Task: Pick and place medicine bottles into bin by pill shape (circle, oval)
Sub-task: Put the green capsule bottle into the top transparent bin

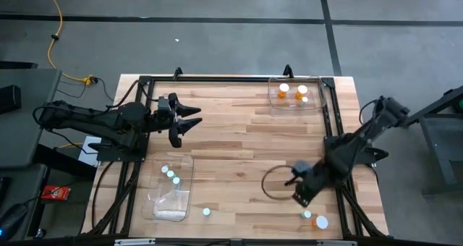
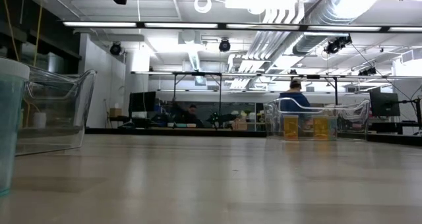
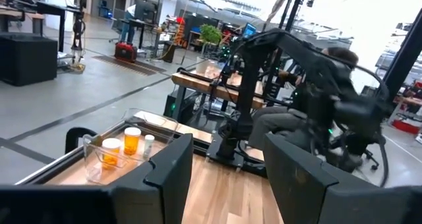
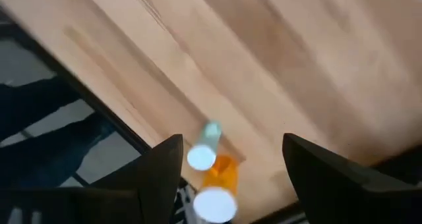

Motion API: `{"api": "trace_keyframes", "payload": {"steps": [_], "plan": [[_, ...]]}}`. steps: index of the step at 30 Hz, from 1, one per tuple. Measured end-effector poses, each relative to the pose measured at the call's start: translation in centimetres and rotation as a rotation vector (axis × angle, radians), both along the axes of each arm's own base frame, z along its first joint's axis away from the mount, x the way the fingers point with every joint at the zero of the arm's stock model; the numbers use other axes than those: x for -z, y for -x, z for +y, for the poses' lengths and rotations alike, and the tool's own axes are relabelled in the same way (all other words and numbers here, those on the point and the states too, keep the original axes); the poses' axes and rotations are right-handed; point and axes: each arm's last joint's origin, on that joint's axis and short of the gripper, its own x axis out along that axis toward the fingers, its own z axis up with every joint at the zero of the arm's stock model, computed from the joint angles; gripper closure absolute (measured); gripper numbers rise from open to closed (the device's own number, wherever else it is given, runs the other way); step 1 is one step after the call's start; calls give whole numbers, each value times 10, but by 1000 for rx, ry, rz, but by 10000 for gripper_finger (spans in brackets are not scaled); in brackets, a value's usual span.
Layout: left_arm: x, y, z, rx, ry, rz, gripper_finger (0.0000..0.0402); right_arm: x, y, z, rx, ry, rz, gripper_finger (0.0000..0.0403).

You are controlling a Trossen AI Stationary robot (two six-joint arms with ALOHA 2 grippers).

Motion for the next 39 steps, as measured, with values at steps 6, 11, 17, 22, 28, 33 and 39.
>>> {"api": "trace_keyframes", "payload": {"steps": [6, 11, 17, 22, 28, 33, 39], "plan": [[0, 0, 0, 0, -8, 4, 229, 32, -8, 34, 85, -69, 149, 151], [0, 0, 0, 0, -8, 5, 229, 49, -15, 46, 108, -90, 204, 151], [0, 0, 0, 0, -8, 5, 229, 64, -21, 54, 94, -105, 242, 151], [0, 0, 0, 0, -8, 5, 229, 72, -22, 57, 95, -91, 261, 151], [0, 0, 0, 0, -8, 5, 229, 73, -23, 57, 93, -94, 258, 151], [0, 0, 0, 0, -8, 5, 229, 73, -22, 57, 87, -94, 256, 151], [0, 0, 0, 0, -8, 5, 229, 72, -23, 56, 47, -79, 227, 151]]}}
